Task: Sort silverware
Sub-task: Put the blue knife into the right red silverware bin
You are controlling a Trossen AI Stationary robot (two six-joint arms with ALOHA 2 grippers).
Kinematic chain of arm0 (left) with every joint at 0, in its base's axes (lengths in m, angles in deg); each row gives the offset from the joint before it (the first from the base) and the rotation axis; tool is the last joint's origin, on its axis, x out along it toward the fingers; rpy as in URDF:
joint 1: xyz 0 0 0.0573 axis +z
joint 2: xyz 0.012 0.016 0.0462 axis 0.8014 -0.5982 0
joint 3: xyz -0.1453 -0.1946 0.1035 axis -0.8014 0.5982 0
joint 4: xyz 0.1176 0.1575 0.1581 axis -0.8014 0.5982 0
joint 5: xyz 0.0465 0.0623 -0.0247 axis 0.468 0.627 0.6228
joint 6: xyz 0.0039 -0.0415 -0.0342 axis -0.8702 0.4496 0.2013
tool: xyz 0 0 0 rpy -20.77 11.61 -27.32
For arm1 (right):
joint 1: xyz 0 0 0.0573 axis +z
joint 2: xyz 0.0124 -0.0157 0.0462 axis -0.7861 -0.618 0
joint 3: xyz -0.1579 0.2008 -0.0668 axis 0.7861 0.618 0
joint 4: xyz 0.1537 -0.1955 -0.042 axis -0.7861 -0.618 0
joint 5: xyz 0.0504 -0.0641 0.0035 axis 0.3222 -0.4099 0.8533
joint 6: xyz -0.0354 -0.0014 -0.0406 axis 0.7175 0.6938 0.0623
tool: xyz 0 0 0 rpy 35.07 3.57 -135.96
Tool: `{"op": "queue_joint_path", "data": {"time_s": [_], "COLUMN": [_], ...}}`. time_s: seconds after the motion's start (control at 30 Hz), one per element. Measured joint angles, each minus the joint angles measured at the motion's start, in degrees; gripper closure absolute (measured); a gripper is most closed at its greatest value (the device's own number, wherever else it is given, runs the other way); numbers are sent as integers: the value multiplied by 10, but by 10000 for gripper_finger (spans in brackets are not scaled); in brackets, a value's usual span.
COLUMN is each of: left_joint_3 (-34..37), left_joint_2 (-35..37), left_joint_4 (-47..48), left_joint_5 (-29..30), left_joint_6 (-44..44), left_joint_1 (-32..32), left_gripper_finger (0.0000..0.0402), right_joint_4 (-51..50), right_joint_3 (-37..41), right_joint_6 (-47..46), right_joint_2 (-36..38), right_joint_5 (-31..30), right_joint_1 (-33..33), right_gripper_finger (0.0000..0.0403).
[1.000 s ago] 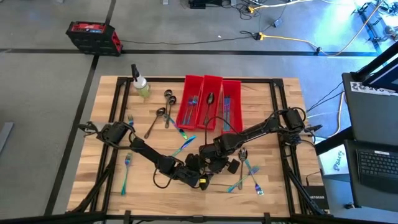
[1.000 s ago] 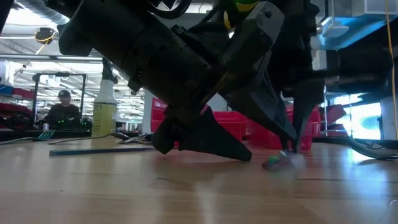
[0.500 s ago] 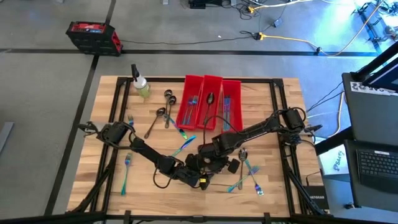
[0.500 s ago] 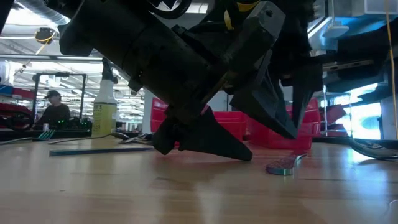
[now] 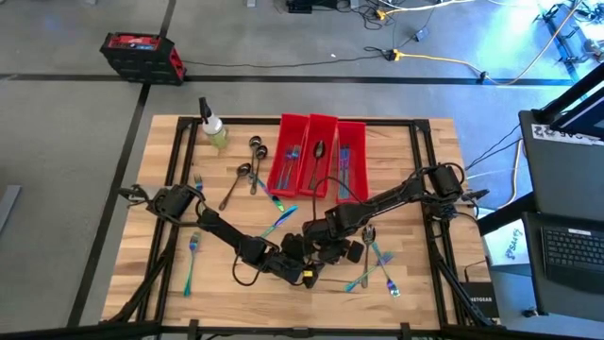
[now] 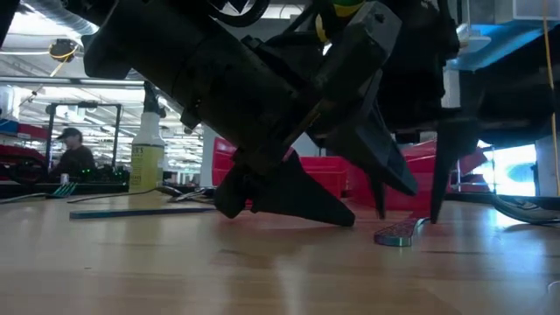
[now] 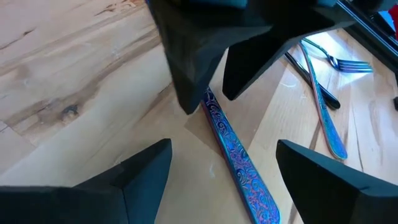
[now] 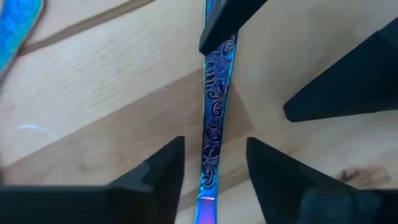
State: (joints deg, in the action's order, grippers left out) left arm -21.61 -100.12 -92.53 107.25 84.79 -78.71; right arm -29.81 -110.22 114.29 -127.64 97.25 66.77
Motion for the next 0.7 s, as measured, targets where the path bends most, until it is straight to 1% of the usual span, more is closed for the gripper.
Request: {"op": "queue_joint_path", "data": {"time_s": [0.1, 0.2, 0.3, 0.57, 0.7], "left_joint_3": [0, 0, 0, 0, 0], "left_joint_2": [0, 0, 1, 1, 1], "left_joint_4": [0, 1, 1, 4, 4], "left_joint_5": [0, 0, 0, 0, 0], "left_joint_6": [4, 5, 5, -2, -2], "left_joint_1": [0, 0, 0, 0, 0], "left_gripper_finger": [123, 123, 123, 123, 123], "right_joint_4": [26, 35, 32, -3, -12], "right_joint_3": [20, 37, 43, 33, 33], "right_joint_6": [3, 3, -2, -12, -10], "right_joint_2": [2, 5, 5, 3, 2], "right_joint_5": [0, 2, -4, -12, -17], "right_joint_1": [-4, -6, -7, -6, -6], "right_gripper_finger": [230, 237, 257, 327, 353]}}
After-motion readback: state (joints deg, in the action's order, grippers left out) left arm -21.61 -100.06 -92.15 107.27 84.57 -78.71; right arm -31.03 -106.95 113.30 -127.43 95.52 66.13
